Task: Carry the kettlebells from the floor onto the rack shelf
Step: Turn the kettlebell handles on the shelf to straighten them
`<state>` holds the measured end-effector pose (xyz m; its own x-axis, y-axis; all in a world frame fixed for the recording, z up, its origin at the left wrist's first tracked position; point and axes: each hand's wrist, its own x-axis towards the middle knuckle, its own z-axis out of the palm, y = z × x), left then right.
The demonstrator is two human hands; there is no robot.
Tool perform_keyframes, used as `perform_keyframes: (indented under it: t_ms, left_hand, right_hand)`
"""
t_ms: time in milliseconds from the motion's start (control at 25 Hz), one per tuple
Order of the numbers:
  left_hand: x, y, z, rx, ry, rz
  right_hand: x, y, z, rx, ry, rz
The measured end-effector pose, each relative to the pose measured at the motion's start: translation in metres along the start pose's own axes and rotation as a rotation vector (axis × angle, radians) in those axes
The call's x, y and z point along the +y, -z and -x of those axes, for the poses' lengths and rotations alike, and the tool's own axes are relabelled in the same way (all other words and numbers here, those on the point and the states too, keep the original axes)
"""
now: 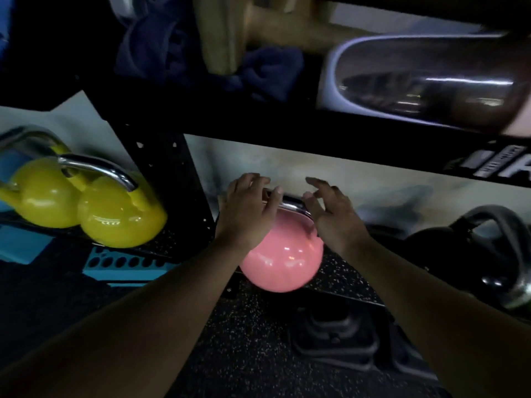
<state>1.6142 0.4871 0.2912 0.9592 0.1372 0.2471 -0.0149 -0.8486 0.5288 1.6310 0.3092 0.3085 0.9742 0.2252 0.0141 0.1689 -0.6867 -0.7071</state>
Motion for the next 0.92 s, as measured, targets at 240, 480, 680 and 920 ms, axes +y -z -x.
perform_keyframes:
  t_ms: [240, 480, 680, 920]
  left_hand:
    - [0.004, -0.012, 0.022, -0.032, 0.544, 0.45]
    - [0.003, -0.024, -0.011, -0.155, 0.446, 0.576]
    - [0.018, -0.043, -0.001, -0.146, 0.384, 0.77]
    - [0.012, -0.047, -0.048, -0.378, 0.379, 0.86]
  right_hand:
    - [-0.01, -0.019, 0.002, 0.003, -0.099, -0.227]
    - [-0.02, -0.042, 0.02, 0.254, -0.212, -0.338]
    - [-0.008, -0.033, 0.028, 0.099, -0.237, -0.627]
    - [-0.03, -0.061, 0.007, 0.204, -0.232, -0.763]
